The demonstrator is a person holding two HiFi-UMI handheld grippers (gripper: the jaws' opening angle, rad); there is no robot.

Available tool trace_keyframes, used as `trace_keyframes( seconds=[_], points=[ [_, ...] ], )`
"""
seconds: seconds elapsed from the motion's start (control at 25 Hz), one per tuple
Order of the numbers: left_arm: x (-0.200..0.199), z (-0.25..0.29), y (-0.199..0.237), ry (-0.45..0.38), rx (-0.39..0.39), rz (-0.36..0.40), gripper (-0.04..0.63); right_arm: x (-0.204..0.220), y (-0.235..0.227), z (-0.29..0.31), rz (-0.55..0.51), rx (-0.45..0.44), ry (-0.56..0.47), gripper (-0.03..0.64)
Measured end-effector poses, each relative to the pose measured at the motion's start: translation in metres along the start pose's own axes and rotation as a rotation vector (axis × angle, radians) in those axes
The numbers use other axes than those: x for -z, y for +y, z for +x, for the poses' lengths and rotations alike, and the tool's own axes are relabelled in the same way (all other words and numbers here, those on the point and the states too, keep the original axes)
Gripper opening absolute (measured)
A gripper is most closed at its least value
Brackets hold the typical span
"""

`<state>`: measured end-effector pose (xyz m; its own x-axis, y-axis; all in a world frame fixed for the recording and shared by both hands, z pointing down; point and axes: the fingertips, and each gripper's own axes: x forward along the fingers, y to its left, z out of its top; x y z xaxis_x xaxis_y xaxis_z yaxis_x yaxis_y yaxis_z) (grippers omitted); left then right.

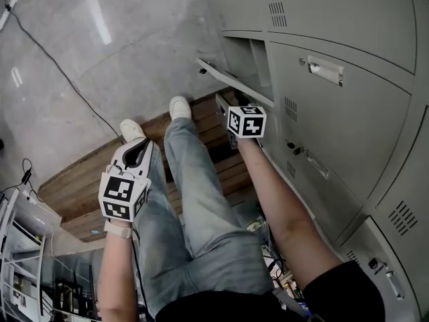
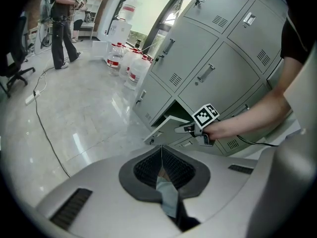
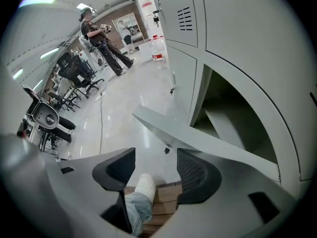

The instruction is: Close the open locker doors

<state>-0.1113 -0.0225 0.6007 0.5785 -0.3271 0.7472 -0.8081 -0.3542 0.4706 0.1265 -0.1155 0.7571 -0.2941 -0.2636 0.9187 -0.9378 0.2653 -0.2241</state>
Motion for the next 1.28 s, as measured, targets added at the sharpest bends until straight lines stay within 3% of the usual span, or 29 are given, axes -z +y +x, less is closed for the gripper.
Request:
trace_keyframes(
  seconds=[0.52,0.84,1.0,1.28],
  points=[
    [-0.004,0.006,0.002,-0.007,-0.025,-0.035,0.020,-0.052,-0.049,0.015,-0.083,0.071,-0.040,0.282],
    [-0.010,0.014,-0.007,-0.011,-0.015,-0.036,0.020,-0.081,-0.080,0.021,-0.110,0.145,-0.060,0.334],
    [-0.009,0.016,-0.012,-0.013,-0.006,-0.037,0.021,-0.081,-0.084,0.022,-0.156,0.184,-0.053,0.355],
    [-0.005,0.009,-0.012,-0.023,-0.006,-0.045,0.021,-0.070,-0.071,0.013,-0.121,0.176,-0.055,0.360]
  ],
)
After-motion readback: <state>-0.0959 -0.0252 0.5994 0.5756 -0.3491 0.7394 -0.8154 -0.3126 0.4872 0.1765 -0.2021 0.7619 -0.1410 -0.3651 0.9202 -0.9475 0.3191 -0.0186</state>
